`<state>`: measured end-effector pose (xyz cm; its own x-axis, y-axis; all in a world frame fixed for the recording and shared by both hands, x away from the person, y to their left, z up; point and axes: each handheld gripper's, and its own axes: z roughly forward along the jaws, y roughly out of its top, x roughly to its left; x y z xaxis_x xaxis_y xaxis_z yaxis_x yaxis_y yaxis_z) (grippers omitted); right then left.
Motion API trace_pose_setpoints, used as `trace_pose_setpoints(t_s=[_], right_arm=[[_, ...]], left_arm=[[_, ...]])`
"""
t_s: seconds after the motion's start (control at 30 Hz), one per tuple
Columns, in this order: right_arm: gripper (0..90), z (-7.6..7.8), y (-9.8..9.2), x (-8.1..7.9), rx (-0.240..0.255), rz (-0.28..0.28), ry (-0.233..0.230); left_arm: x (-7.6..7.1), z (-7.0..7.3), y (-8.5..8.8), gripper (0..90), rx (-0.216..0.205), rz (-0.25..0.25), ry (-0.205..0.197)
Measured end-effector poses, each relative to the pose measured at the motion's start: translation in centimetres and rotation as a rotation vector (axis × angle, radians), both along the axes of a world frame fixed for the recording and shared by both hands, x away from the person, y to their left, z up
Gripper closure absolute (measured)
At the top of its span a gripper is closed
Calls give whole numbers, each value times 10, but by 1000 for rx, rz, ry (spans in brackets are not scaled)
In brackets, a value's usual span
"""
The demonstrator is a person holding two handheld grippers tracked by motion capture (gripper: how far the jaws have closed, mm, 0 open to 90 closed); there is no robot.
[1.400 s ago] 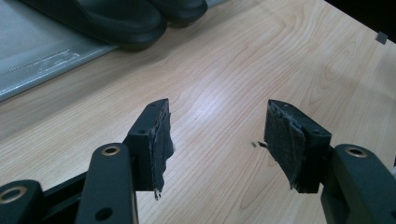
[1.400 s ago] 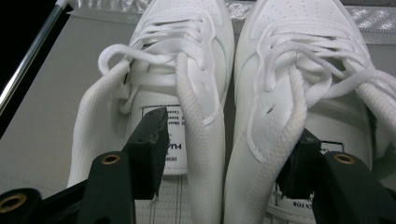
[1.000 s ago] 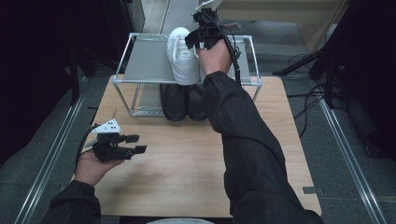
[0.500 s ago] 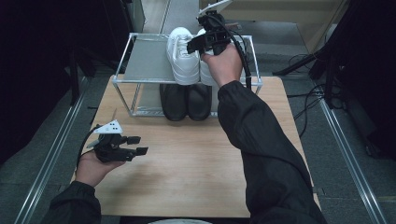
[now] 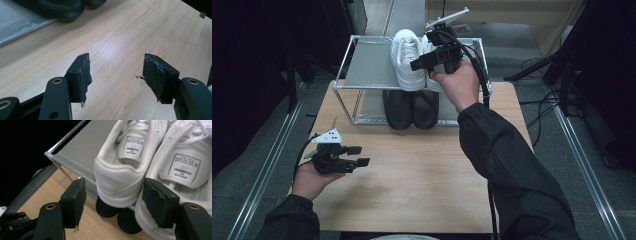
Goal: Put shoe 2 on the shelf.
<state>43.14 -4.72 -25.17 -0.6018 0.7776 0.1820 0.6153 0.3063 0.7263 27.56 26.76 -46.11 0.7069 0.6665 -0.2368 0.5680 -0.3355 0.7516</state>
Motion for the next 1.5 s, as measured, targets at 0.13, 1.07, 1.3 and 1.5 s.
trace_pose_setpoints(t_s=[0.13,1.07,1.3,1.5], right_arm=[[350,-5,-6,-10,5,36,-19],[320,-99,-67,-58,102,99,-22],[313,-120,-82,-67,105,97,-16],[306,-138,-95,-79,113,106,-21]], left_arm=[[0,0,0,391,6,-1,-1],[0,0,7,385,-16,13,6],[1,-1,6,384,-15,8,11],[0,-2,5,384,-11,6,17]])
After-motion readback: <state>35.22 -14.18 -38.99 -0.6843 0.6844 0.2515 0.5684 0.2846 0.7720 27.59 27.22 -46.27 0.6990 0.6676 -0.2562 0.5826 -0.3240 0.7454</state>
